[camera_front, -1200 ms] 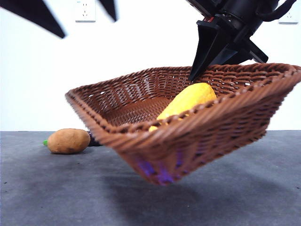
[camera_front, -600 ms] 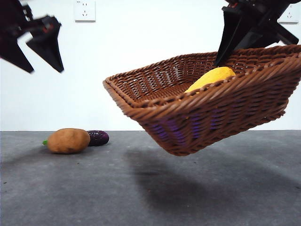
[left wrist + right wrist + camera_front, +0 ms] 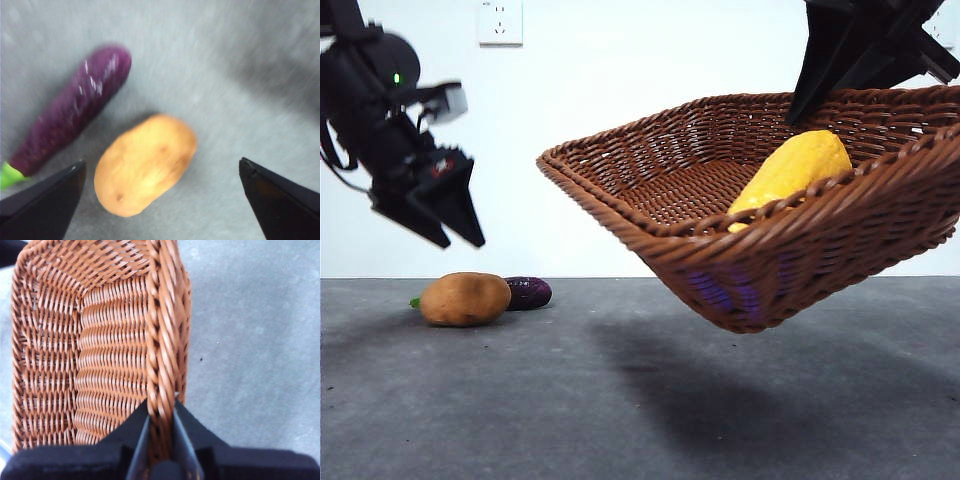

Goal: Help me put the vegetables on the table into the basket

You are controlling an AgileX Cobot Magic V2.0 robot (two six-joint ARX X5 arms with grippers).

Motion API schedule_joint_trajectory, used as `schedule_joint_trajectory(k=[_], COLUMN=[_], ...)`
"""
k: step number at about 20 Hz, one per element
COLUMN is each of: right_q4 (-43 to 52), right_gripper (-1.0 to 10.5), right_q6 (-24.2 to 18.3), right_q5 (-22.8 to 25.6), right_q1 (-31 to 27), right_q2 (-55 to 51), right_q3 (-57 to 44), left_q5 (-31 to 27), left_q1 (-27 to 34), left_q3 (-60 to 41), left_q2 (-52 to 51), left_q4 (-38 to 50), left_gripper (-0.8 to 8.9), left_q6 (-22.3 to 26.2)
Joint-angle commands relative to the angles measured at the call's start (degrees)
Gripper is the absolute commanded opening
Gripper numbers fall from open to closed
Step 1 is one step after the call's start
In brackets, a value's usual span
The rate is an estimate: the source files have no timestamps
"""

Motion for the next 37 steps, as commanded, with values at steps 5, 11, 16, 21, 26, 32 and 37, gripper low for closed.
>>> schedule_joint_trajectory(k=[5,11,16,21,26,32,37], right_q4=[0.9,2.7,2.8,1.7,0.4,-0.8,-1.1], right_gripper=[-0.1,-0.1,-0.1,-0.1,-0.1,-0.1,-0.1], right_q6=[-1.7,-1.5,-1.4,-1.4,-1.0,-1.0,-0.5], right_q5=[-1.1,-1.2,-1.0,0.0,2.8,2.8,1.9], right_q1=[-0.6,-0.5,-0.6,-0.6,-1.6,-4.8,-5.8], right_q2=[-0.4,-0.4,-0.4,-0.4,-0.3,0.3,3.4], right_q3=[-0.1,-0.1,-0.1,-0.1,-0.2,-0.2,-0.2], left_q5=[0.0,-2.2,-2.8,-1.7,-0.1,1.8,4.0], left_q1=[0.1,0.2,0.0,0.1,0.1,0.1,-1.0], left_q3=[0.0,0.0,0.0,0.0,0.0,0.0,0.0], left_q2=[6.5,9.2,9.2,9.1,7.2,-6.7,-21.9], left_q4=[4.4,6.9,6.9,5.1,0.8,-1.5,-11.2], left_gripper=[5.34,5.18,0.52,-0.06,-0.05,-0.05,-0.05], left_q6=[1.9,1.7,0.1,-3.5,-3.4,-4.3,-5.0])
